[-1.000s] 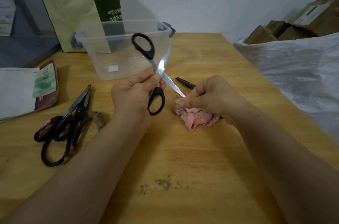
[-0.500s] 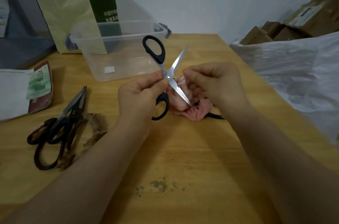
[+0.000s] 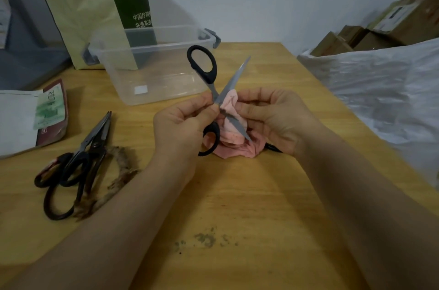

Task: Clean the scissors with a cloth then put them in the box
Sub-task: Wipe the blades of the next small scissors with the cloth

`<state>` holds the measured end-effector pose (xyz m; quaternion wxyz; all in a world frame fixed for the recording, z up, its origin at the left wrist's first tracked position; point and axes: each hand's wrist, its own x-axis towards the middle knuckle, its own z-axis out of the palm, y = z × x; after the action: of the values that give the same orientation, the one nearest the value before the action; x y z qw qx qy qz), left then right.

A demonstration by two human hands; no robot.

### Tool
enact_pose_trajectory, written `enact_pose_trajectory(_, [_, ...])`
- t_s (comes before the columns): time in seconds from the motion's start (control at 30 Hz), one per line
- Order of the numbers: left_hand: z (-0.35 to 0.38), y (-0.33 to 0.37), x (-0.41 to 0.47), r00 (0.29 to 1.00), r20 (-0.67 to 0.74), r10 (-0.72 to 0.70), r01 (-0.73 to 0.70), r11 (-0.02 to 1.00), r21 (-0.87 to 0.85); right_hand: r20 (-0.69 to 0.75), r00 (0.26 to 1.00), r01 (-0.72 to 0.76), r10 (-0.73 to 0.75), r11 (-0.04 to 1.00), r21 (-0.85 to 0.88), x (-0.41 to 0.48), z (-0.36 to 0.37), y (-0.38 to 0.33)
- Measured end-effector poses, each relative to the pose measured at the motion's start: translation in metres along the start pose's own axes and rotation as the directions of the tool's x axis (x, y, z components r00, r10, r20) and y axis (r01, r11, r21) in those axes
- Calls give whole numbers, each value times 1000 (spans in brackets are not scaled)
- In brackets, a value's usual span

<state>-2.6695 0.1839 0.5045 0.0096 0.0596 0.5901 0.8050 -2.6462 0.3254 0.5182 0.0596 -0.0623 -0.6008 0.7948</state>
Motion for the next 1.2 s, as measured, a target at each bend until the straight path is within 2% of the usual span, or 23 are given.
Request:
enact_pose_trajectory(0.17, [0,-1,-1,1000,14,2,-2,1000,-5,12,997,79,-78,973,-218,-2,0,1])
enact_pose_trajectory(0.37, [-2,-1,0,999,2,-51,51,999,-2,11,984,167,-176,910,-379,-3,6,5])
enact_pose_trajectory(0.5, [-1,-1,-2,995,-28,-97,96,995,-30,15,991,126,-133,886,-447,-2,7,5])
enact_pose_trajectory(0.6, [-1,2,-2,996,-38,-82,80,995,-54,-21,995,75,-100,857,-509,-1,5,5])
enact_pose_trajectory(0.83, [1,1,-4,990,-14,-140,139,987,-83,-50,996,49,-69,946,-321,-4,9,4])
enact_pose_trajectory(0.93, [-2,4,1,987,-34,-158,152,977,-150,-61,997,13,-42,913,-407,-2,7,4])
enact_pose_trajectory(1.03, [-3,4,3,988,-45,-148,140,980,-139,-73,996,16,-57,881,-473,-2,8,5])
enact_pose_trajectory(1.2, [2,1,-2,988,-4,-154,153,985,-75,-83,997,-37,11,948,-317,-3,10,3])
